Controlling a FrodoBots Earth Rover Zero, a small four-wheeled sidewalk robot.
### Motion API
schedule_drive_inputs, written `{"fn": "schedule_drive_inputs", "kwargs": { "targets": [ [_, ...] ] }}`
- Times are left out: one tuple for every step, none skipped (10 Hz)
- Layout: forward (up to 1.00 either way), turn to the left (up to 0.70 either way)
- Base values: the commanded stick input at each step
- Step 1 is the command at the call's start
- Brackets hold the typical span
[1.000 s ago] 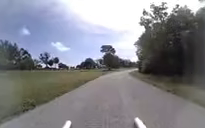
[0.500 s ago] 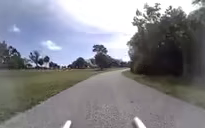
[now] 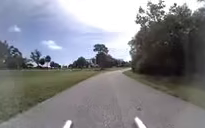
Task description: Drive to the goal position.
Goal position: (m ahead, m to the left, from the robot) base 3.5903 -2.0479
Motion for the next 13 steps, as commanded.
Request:
{"fn": "schedule_drive_inputs", "kwargs": {
  "targets": [
    [0.5,0.0],
    [0.5,0.0],
    [0.5,0.0],
    [0.5,0.0],
    [0.5,0.0],
    [0.5,0.0],
    [0.5,0.0],
    [0.5,0.0],
    [0.5,0.0],
    [0.5,0.0],
    [0.5,0.0],
    [0.5,0.0],
    [0.5,0.0]
  ]
}}
